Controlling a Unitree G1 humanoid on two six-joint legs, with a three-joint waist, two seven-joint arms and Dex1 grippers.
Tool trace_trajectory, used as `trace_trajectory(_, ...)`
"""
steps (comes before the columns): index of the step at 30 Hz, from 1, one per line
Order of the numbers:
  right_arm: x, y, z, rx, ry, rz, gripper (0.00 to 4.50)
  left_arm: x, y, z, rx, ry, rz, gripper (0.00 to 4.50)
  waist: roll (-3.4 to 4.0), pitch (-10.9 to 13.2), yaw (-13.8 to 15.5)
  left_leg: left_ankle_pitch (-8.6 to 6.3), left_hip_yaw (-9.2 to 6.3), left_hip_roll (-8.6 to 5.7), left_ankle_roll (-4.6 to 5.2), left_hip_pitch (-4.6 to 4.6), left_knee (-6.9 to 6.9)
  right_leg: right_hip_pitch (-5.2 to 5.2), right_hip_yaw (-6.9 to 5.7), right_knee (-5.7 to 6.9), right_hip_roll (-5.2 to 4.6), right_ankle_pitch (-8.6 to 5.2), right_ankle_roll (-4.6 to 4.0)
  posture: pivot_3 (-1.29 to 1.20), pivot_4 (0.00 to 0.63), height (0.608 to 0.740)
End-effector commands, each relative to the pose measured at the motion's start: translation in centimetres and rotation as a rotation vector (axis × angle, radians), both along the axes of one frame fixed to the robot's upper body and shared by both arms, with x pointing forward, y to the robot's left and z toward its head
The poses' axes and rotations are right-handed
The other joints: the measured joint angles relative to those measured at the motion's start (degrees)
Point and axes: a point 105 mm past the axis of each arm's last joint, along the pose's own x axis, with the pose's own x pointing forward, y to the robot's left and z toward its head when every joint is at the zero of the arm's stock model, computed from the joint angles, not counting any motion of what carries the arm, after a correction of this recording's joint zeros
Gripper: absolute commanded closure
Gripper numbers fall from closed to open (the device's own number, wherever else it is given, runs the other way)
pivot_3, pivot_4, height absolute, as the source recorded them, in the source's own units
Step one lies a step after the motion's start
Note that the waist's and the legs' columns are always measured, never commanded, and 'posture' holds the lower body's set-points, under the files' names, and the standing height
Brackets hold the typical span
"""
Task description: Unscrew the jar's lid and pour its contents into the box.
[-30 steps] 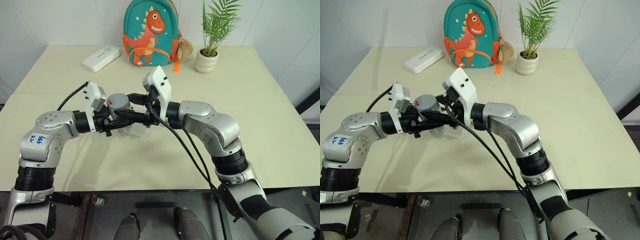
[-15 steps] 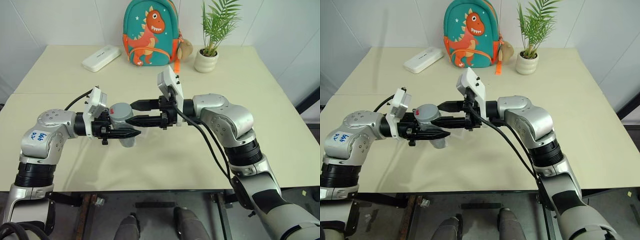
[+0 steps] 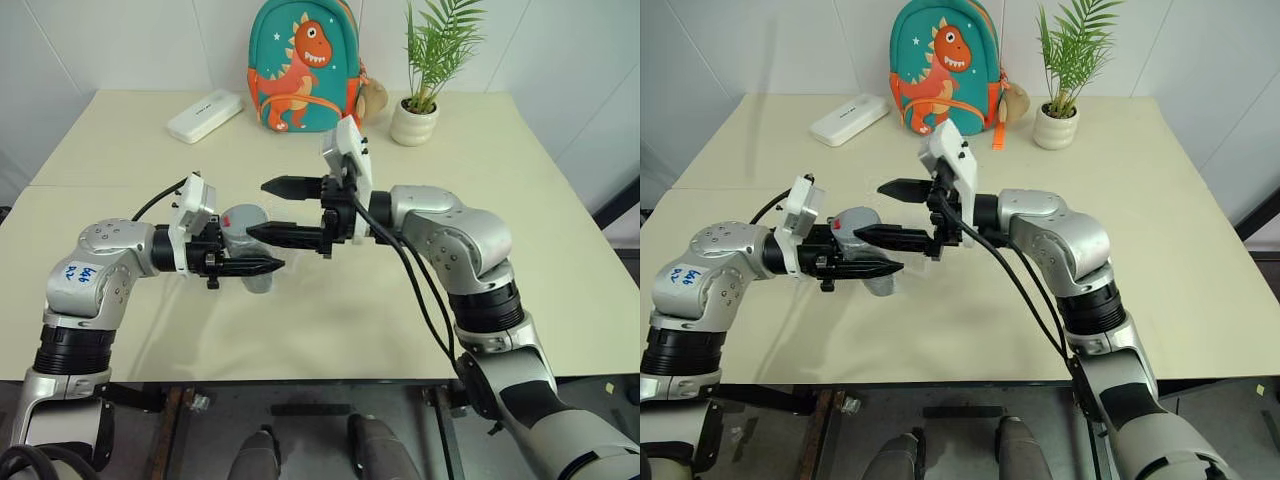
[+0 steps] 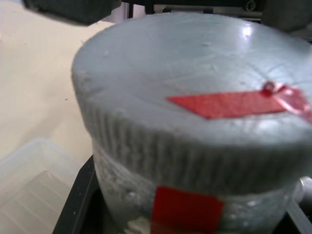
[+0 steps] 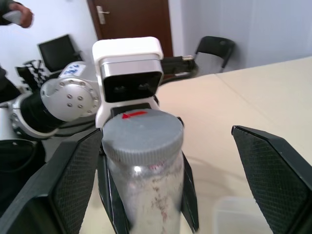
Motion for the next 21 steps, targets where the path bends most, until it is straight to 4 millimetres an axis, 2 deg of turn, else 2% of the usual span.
trace_trajectory(1, -1.3, 0.3, 1.6, 0.041, -0.056, 0.026, 0.02, 0.5, 0.5, 0.7, 0.007, -0.031, 0.044, 2.51, 0.01, 0.00, -0.14, 0.00, 0.00, 0.00, 0.00, 0.00, 0.00, -0.01, 0.00, 0.00, 0.00, 0.00, 0.00, 0.00, 0.150, 0.740)
trace_trajectory(10, -2.0, 3.1, 1.2, 0.059, -0.014, 0.005, 0.02, 0.8, -0.1, 0.6, -0.005, -0.031, 0.047, 2.51, 0.01, 0.01, 0.01, 0.00, 0.00, 0.01, 0.00, 0.00, 0.01, -0.01, 0.00, 0.03, 0.01, -0.01, -0.01, 0.00, 0.150, 0.740)
trace_trajectory(21, -0.2, 3.3, 0.0, 0.008, -0.001, -0.081, 0.02, 0.8, 0.0, 0.6, -0.008, -0.033, 0.055, 2.51, 0.01, 0.01, -0.01, 0.00, 0.00, 0.01, 0.00, 0.00, 0.00, -0.01, 0.00, 0.03, 0.01, -0.01, -0.01, 0.00, 0.150, 0.740)
